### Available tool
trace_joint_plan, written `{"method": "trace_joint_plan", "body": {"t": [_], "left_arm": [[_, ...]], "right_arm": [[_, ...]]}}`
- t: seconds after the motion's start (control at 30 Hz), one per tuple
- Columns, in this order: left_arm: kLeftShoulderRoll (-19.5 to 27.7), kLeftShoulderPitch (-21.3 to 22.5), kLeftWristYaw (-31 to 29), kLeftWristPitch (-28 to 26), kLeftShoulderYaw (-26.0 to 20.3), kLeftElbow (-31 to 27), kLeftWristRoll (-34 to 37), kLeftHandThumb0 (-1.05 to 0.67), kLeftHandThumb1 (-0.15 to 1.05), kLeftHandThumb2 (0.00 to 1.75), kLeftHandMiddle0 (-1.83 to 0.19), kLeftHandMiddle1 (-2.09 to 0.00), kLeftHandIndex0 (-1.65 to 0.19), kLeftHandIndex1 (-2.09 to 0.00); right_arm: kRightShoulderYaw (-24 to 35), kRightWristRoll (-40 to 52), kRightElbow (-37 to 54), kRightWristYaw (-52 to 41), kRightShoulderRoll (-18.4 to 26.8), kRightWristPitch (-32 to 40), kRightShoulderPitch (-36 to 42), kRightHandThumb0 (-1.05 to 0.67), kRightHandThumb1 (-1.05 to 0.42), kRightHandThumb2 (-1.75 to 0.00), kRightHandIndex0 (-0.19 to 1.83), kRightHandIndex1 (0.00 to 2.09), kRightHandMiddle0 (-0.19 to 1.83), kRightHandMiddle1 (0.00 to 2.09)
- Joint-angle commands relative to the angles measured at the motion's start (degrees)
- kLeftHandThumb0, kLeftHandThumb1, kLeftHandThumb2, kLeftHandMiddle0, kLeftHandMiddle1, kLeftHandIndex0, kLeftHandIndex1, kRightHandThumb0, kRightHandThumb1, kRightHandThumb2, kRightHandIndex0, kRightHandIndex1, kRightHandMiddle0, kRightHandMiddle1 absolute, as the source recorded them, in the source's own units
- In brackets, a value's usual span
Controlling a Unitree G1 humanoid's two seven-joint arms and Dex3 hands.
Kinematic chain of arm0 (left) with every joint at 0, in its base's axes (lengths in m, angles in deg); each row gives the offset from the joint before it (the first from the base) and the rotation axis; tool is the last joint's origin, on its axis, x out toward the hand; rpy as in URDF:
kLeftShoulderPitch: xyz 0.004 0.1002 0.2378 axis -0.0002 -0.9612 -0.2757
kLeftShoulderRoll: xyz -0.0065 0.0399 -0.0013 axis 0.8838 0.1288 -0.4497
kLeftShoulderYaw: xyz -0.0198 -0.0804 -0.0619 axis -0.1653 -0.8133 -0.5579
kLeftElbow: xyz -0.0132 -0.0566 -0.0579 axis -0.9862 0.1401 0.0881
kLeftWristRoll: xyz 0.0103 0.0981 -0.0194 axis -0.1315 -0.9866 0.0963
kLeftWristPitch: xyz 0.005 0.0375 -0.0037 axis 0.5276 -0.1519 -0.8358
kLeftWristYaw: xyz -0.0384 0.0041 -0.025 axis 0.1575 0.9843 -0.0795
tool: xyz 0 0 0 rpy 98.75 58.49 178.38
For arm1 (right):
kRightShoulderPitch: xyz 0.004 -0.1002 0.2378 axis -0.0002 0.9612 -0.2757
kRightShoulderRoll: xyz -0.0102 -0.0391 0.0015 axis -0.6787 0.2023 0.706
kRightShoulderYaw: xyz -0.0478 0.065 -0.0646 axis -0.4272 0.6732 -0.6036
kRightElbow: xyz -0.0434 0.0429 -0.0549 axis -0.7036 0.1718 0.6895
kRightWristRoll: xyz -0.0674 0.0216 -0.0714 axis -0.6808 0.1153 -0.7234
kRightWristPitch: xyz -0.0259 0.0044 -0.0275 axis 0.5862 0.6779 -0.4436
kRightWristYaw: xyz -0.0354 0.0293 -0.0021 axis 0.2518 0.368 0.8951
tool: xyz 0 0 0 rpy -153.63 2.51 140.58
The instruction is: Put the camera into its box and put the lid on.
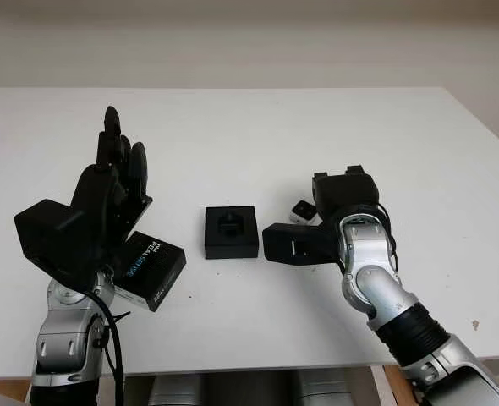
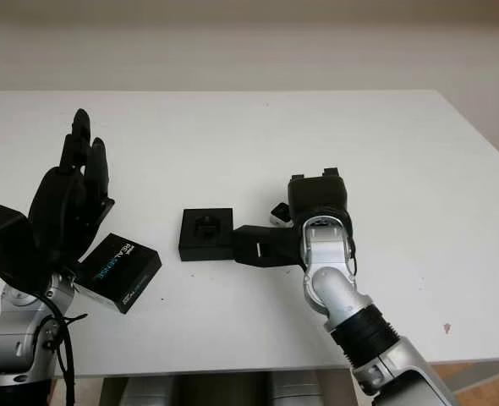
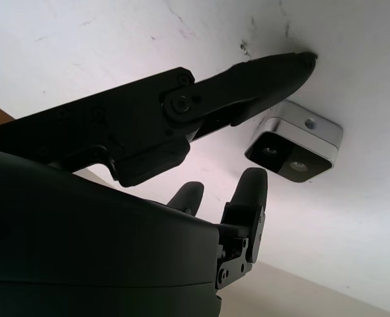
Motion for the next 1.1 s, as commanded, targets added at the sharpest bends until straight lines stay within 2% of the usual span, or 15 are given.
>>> {"method": "trace_joint_plan", "body": {"t": [0.0, 0.23, 0.43, 0.57, 1.0, 1.07], "left_arm": [[0.1, 0.9, -0.1, 0.4, 0.3, -0.6, 0.1, -0.81, 1.05, 0.63, 0.19, 0.00, 0.19, 0.00], [0.3, 0.7, -1.0, 1.0, 0.0, 0.0, 0.7, -0.79, 1.05, 0.62, 0.19, 0.00, 0.19, 0.00], [0.2, 0.8, -0.5, 0.5, 0.3, -0.1, 0.2, -0.78, 1.05, 0.61, 0.19, 0.00, 0.19, 0.00], [-0.2, 0.8, 0.0, 0.5, 0.3, -0.3, 0.3, -0.78, 1.05, 0.61, 0.19, 0.00, 0.19, 0.00], [-0.6, 0.7, 0.1, 0.6, 0.3, -0.4, 0.7, -0.75, 1.05, 0.60, 0.19, 0.00, 0.19, 0.00], [-0.6, 0.6, 0.0, 0.7, 0.1, -0.3, 0.9, -0.75, 1.05, 0.60, 0.19, 0.00, 0.19, 0.00]], "right_arm": [[0.3, 0.8, -1.4, 1.5, -0.5, 0.2, -1.4, -0.86, -1.02, -0.05, 0.03, 1.04, 0.14, 1.02], [0.9, 5.9, -4.9, 5.9, -1.0, -0.7, -2.0, -0.84, -1.01, -0.06, -0.07, 1.25, 0.16, 1.02], [0.6, 9.1, -5.4, 8.7, -0.6, -1.8, -2.1, -0.84, -1.00, -0.05, -0.02, 1.21, 0.16, 1.34], [0.1, 10.0, -5.3, 9.2, -0.1, -2.4, -2.3, -0.84, -1.01, -0.06, -0.02, 1.19, 0.11, 1.45], [-1.0, 10.1, -7.1, 11.1, -0.1, -2.2, -3.0, -0.79, -1.01, -0.05, 0.06, 1.10, 0.18, 1.27], [-1.4, 9.8, -7.6, 11.3, 0.0, -1.9, -3.2, -0.78, -1.01, -0.05, 0.08, 1.02, 0.17, 1.23]]}}
